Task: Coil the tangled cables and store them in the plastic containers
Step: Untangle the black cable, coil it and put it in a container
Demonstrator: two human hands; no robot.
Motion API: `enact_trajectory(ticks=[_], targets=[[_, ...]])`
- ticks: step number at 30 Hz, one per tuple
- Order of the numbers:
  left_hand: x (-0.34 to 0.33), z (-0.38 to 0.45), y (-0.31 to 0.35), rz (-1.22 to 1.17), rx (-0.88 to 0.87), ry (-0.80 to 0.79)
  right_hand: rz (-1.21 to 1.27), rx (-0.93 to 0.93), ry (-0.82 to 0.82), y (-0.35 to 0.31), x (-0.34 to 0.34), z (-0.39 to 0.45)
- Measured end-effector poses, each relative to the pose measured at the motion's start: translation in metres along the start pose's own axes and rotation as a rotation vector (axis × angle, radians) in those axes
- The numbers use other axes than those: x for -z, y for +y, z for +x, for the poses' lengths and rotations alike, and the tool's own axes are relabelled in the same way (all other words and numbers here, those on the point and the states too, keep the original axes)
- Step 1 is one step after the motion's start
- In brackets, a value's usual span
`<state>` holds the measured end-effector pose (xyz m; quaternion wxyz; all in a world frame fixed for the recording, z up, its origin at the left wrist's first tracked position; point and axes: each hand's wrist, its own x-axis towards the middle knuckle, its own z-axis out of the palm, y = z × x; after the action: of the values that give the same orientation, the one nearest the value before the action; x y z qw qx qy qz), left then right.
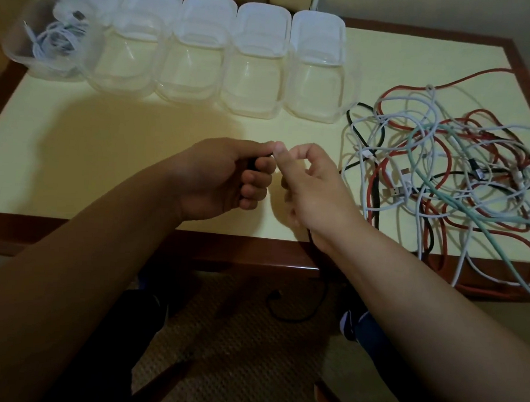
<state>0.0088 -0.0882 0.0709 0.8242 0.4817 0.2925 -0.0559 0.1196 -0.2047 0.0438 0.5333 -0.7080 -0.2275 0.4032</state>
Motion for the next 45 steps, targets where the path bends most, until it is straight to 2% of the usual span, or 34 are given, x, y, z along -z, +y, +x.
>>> enact_trajectory(ticks=[3,6,9,11,13,17,20,23,26,29,33,36,39,42,45], targets=[[-0.004,-0.003,-0.002,-0.134,-0.030,-0.017,0.088,-0.085,-0.086,-0.002,-0.004,-0.004],[-0.014,-0.001,-0.006,-0.350,-0.123,0.045,0.138,-0.173,-0.201,-0.002,-0.007,-0.007],[-0.013,0.006,-0.005,-0.583,-0.287,0.135,-0.012,-0.173,-0.322,-0.002,-0.010,-0.010],[-0.004,0.012,-0.004,-0.639,-0.395,0.206,-0.131,-0.117,-0.357,-0.007,-0.010,-0.014],[0.004,0.018,-0.005,-0.558,-0.475,0.266,-0.252,-0.023,-0.341,-0.014,-0.008,-0.018],[0.007,0.023,-0.010,-0.195,-0.593,0.424,-0.421,0.127,-0.315,-0.024,0.003,-0.025],[0.001,0.018,-0.013,0.184,-0.632,0.403,-0.433,0.182,-0.285,-0.028,0.008,-0.029],[-0.004,0.014,-0.016,0.538,-0.578,0.312,-0.653,0.444,-0.223,-0.025,0.020,-0.029],[-0.005,0.011,-0.011,0.585,-0.448,0.205,-0.817,0.611,-0.167,-0.022,0.028,-0.025],[-0.006,0.010,-0.007,0.560,-0.397,0.141,-0.701,0.683,-0.065,-0.021,0.031,-0.026],[-0.008,0.007,-0.005,0.567,-0.297,0.090,-0.504,0.574,0.047,-0.025,0.041,-0.022],[-0.010,0.006,-0.003,0.371,-0.174,-0.036,-0.389,0.447,0.008,-0.028,0.045,-0.015],[-0.007,0.003,0.003,0.113,-0.055,-0.207,-0.437,0.487,-0.010,-0.025,0.040,-0.015],[-0.008,0.001,0.006,-0.180,-0.041,-0.310,-0.425,0.500,-0.011,-0.017,0.032,-0.010],[-0.009,0.003,0.000,-0.502,-0.081,-0.346,-0.360,0.350,-0.061,-0.004,0.017,-0.003]])
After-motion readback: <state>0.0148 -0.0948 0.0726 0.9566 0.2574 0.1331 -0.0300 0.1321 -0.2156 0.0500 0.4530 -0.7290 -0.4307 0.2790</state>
